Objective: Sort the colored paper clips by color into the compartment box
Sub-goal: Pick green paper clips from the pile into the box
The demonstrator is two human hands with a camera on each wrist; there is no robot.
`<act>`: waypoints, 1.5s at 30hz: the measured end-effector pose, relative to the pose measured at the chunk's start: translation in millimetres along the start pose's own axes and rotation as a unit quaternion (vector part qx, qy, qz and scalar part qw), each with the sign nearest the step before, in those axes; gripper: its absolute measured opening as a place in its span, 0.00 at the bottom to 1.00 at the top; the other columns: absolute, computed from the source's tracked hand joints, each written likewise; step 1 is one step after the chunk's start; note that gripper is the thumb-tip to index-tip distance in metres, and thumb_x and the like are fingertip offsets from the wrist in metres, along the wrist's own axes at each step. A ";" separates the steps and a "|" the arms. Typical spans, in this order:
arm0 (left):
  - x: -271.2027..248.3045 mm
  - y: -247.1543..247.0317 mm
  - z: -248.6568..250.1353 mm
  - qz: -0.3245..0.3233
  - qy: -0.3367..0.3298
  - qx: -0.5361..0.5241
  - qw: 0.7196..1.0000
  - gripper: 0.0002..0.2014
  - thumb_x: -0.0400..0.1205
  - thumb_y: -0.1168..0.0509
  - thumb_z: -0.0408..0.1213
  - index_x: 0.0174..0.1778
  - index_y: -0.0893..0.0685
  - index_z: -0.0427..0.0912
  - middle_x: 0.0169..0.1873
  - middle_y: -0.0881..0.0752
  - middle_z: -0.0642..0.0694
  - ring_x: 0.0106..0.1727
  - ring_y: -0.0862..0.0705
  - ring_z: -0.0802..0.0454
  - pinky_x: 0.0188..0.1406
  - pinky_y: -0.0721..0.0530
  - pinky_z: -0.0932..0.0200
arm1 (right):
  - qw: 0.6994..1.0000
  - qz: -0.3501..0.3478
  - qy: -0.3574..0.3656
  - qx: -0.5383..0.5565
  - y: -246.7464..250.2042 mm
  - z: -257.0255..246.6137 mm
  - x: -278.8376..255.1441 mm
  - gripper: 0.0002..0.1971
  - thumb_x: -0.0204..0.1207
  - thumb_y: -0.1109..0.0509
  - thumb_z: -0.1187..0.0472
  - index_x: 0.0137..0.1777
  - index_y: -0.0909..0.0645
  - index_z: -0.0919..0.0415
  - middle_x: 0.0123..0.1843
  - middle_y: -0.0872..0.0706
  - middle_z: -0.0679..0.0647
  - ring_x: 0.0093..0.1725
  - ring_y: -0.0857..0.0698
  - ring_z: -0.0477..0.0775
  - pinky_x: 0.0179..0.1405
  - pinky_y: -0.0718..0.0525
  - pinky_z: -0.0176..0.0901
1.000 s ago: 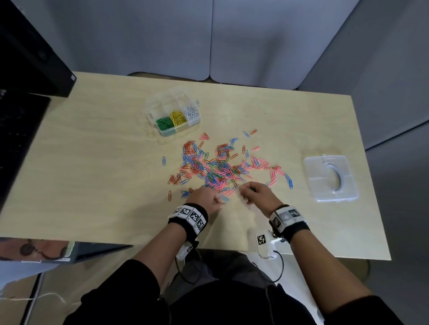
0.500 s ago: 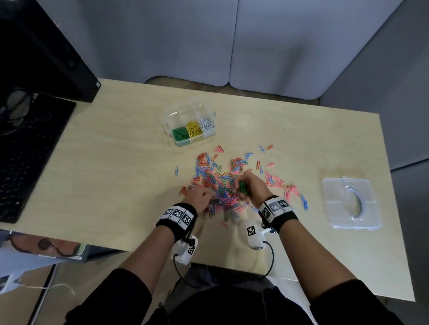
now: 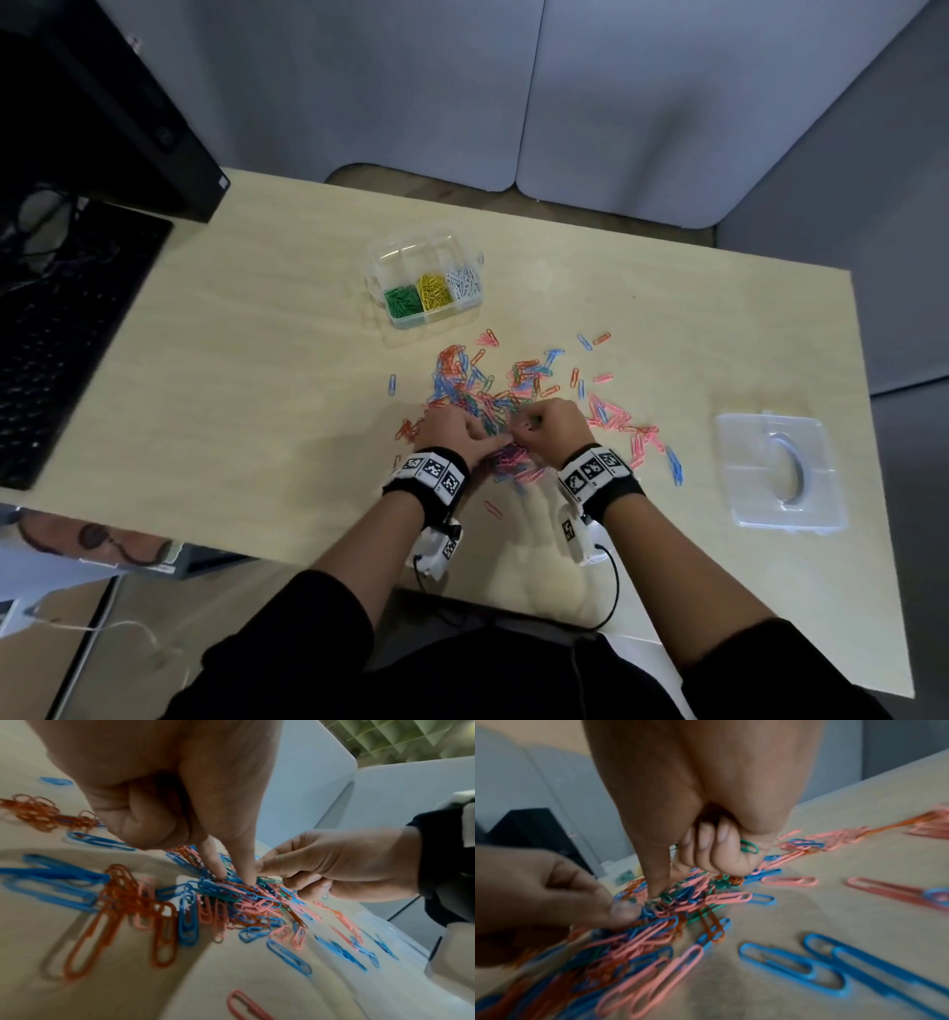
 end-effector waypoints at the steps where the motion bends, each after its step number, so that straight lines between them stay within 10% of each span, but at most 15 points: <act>1: 0.6 -2.3 4.0 -0.010 -0.009 0.004 1.000 0.21 0.69 0.22 0.56 0.28 0.10 0.39 0.24 0.13 0.47 0.26 0.16 0.46 0.28 0.18 0.56 | 1.000 0.010 -0.016 0.021 2.4 6.9 -0.2 0.06 0.75 0.24 0.57 0.38 0.10 0.57 0.25 0.17 0.46 0.25 0.21 0.46 0.26 0.23 0.40; 5: 7.3 -5.4 8.3 -0.038 -0.026 0.037 0.998 0.12 0.73 0.23 0.49 0.33 0.07 0.43 0.30 0.10 0.51 0.33 0.12 0.51 0.37 0.13 0.59 | 0.997 0.030 -0.066 0.034 9.5 30.5 -2.9 0.10 0.75 0.25 0.55 0.40 0.09 0.61 0.35 0.09 0.55 0.36 0.11 0.54 0.39 0.12 0.48; 11: 19.2 18.6 -1.8 -0.066 -0.035 0.092 0.993 0.05 0.73 0.24 0.42 0.33 0.07 0.47 0.36 0.09 0.53 0.40 0.12 0.55 0.46 0.12 0.59 | 0.985 0.088 -0.124 0.082 25.9 40.9 -4.8 0.10 0.75 0.24 0.50 0.41 0.10 0.56 0.34 0.12 0.47 0.33 0.16 0.42 0.35 0.24 0.32; 18: 29.4 37.1 18.7 -0.054 -0.178 0.128 0.974 0.07 0.75 0.28 0.35 0.46 0.08 0.50 0.45 0.10 0.54 0.46 0.14 0.54 0.53 0.18 0.63 | 0.997 0.071 -0.036 -0.009 17.0 -7.1 6.3 0.06 0.71 0.22 0.54 0.47 0.10 0.50 0.28 0.19 0.41 0.26 0.23 0.40 0.34 0.23 0.36; 21: 33.1 25.7 28.7 -0.087 -0.220 0.182 0.954 0.09 0.78 0.30 0.37 0.52 0.08 0.49 0.50 0.09 0.51 0.50 0.13 0.51 0.56 0.16 0.58 | 0.994 0.037 -0.009 -0.098 3.8 -23.8 17.0 0.07 0.72 0.23 0.52 0.49 0.09 0.48 0.41 0.10 0.45 0.37 0.14 0.47 0.40 0.14 0.42; 31: 40.7 42.3 7.6 -0.047 -0.192 0.196 0.960 0.05 0.79 0.30 0.44 0.42 0.10 0.49 0.41 0.11 0.53 0.41 0.16 0.53 0.43 0.17 0.59 | 0.987 -0.011 0.002 -0.159 -11.6 -20.6 25.0 0.08 0.81 0.34 0.55 0.46 0.13 0.54 0.42 0.10 0.53 0.39 0.12 0.55 0.41 0.12 0.48; 37: 48.5 66.6 -7.5 -0.047 -0.131 0.176 0.974 0.03 0.72 0.25 0.42 0.34 0.12 0.50 0.35 0.16 0.58 0.39 0.16 0.56 0.40 0.20 0.63 | 0.988 -0.012 -0.030 0.152 0.9 -0.7 13.4 0.11 0.82 0.30 0.54 0.40 0.16 0.57 0.41 0.10 0.52 0.39 0.15 0.49 0.41 0.20 0.38; 45: 56.1 60.7 11.9 -0.004 -0.068 0.188 0.980 0.21 0.71 0.26 0.60 0.32 0.12 0.43 0.33 0.12 0.48 0.35 0.14 0.47 0.37 0.13 0.56 | 0.806 -0.046 -0.113 0.579 -4.9 -6.8 -7.9 0.05 0.82 0.35 0.72 0.45 0.19 0.72 0.40 0.12 0.65 0.33 0.14 0.54 0.39 0.13 0.45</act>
Point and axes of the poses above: each hand's wrist, its own x-axis towards the middle knuckle, its own y-axis out of the back of the hand, z = x × y, the point moved 6 cm from there along x, towards the middle knuckle
